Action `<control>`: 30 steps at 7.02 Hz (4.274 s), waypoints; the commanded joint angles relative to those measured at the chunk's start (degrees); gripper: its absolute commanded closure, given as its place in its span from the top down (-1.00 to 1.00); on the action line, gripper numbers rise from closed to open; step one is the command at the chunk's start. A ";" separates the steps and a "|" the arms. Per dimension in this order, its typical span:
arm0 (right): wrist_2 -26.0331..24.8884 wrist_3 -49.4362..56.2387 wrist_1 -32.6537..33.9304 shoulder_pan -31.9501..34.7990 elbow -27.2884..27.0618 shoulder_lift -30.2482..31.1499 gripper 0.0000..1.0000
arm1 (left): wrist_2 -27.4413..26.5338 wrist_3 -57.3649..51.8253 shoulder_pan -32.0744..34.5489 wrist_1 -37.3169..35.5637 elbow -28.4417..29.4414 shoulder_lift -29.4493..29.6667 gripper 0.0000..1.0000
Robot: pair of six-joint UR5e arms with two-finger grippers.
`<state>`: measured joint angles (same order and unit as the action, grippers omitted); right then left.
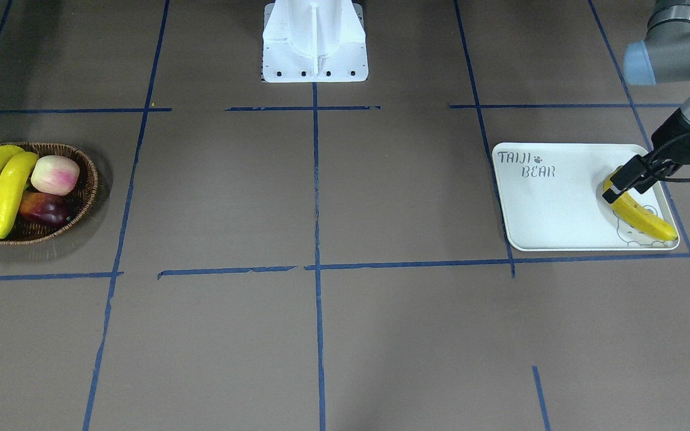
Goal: Transfer all bananas from basket to plate
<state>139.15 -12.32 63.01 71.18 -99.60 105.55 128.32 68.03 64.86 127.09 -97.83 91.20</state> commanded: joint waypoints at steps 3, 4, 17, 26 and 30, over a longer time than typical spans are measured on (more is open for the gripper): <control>0.24 -0.07 0.01 -0.35 2.04 -1.66 0.65 | 0.00 0.00 0.00 0.00 0.01 -0.15 1.00; 0.24 0.02 -0.16 -0.35 2.04 -1.66 0.19 | 0.00 0.00 0.00 0.00 0.01 -0.15 1.00; 5.22 0.90 5.94 9.13 -18.57 6.79 -1.00 | 0.26 0.09 -0.09 0.09 -0.34 -0.24 1.00; -19.58 -64.48 2.68 -36.16 -21.88 -35.92 -0.96 | 0.44 34.75 -14.39 13.05 -3.07 19.52 0.98; -24.72 -65.90 0.71 -42.27 -17.91 -42.00 -0.96 | -5.15 46.65 -24.49 17.05 -3.07 30.59 0.95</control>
<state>115.07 -77.81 63.85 29.61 -118.03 64.47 126.53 112.29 43.47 144.10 -100.83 118.97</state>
